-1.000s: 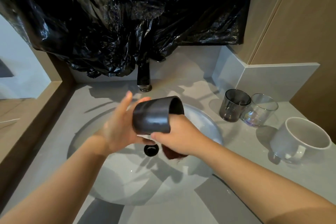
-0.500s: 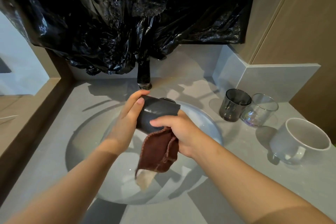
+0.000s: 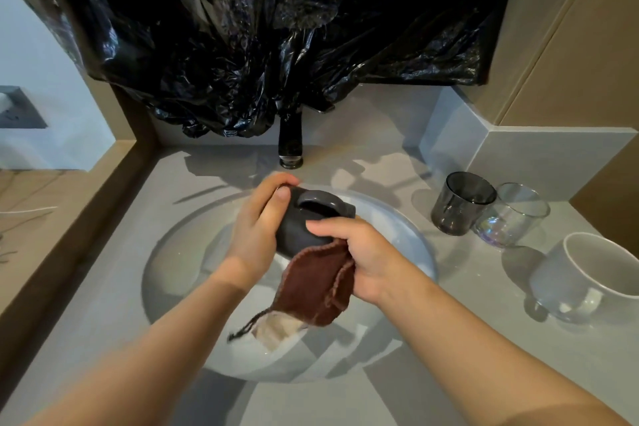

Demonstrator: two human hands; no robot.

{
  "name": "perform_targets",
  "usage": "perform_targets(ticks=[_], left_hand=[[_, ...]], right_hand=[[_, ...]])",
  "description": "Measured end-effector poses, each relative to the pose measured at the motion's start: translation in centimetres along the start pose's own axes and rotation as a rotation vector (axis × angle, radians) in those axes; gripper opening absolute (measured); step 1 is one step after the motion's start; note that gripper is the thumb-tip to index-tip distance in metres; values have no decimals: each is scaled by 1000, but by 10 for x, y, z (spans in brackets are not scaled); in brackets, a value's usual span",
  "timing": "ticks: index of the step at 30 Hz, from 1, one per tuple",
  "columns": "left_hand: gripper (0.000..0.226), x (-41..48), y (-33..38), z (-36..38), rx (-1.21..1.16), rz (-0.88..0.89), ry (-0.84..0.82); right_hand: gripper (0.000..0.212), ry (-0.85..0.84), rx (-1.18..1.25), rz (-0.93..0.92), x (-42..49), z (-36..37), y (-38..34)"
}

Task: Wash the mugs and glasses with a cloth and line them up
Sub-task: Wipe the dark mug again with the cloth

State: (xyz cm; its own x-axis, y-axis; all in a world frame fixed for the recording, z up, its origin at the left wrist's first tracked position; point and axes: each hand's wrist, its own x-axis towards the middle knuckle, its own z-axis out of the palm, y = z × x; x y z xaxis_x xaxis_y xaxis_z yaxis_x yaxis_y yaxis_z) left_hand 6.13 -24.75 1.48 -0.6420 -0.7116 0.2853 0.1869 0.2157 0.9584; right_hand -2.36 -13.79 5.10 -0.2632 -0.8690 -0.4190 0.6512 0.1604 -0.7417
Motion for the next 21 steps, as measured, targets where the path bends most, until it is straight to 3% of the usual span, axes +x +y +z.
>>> perform_targets(ticks=[3,6,7,9,11,13,16,19,21], left_hand=[[42,1,9,-9,-91,-292,-132],[59,9,18,-13,-266,-706,-142],[56,10,19,-11,-309,-761,-95],[48,10,20,-3,-320,-780,-6],[40,10,21,6,-332,-729,75],[34,12,16,12,-333,-620,138],[22,10,5,13,-198,-346,178],[24,3,-1,10,108,55,104],[30,1,-1,7,214,213,28]], right_hand=[[26,47,-136,-147,4,-4,4],[29,72,-890,-397,4,-6,8],[27,27,-1068,-401,4,-5,11],[19,-8,-1161,-365,4,-2,13],[13,14,-1119,-335,4,-1,8],[37,-30,-992,-283,3,-6,2],[56,-125,-529,-158,0,-12,0],[35,-143,-75,-136,-3,-11,-1],[24,-127,22,-139,-2,-11,-3]])
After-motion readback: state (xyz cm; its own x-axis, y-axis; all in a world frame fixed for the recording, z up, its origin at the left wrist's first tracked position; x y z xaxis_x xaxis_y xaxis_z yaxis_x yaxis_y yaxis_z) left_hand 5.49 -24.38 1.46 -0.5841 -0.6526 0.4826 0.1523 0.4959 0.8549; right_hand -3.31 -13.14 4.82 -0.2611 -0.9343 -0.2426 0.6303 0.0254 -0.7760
